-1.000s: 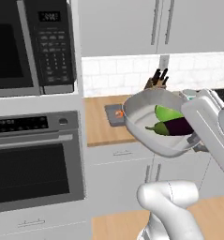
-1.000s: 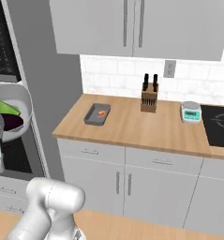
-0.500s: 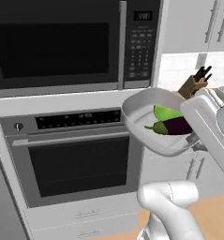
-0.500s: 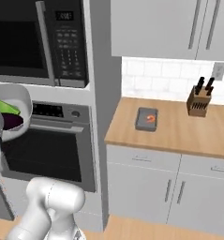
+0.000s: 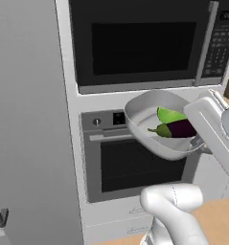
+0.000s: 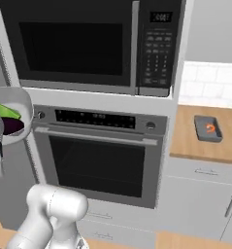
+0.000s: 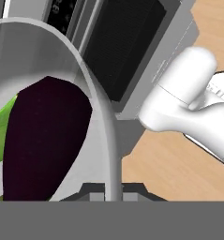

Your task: Take the meat container that has the shrimp and place it on the second highest rack of the freezer. Then take the vegetable container that has the eggplant and lemon wedge and place it on the highest rack of the freezer.

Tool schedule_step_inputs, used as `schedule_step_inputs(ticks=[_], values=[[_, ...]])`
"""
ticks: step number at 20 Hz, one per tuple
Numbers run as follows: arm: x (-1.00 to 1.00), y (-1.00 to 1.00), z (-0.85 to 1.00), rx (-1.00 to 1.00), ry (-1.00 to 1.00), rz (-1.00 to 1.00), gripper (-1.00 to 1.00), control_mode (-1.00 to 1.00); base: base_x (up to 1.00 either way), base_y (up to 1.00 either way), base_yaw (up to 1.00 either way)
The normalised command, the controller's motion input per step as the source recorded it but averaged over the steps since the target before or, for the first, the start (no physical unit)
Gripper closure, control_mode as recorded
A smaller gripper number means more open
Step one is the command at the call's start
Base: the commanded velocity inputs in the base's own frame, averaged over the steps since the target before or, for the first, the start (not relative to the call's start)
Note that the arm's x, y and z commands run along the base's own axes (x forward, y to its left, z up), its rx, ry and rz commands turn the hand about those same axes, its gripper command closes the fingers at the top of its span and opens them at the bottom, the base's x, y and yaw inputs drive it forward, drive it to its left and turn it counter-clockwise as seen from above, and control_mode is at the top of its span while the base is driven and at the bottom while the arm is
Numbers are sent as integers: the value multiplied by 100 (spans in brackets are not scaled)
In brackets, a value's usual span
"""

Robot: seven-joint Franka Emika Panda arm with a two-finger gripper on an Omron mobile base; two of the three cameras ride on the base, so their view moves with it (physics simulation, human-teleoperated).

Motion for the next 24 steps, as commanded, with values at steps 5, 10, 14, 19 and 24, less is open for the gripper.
schedule_step_inputs(ticks=[5, 10, 14, 19, 24], values=[[0, 0, 0, 0, 0, 0, 100, 100, -18, 100, -2], [0, 0, 0, 0, 0, 0, 100, 100, -15, 100, -1], [0, 0, 0, 0, 0, 0, 100, 100, -8, 100, -1], [0, 0, 0, 0, 0, 0, 100, 100, -1, 100, -1], [0, 0, 0, 0, 0, 0, 100, 100, 16, 70, -6]])
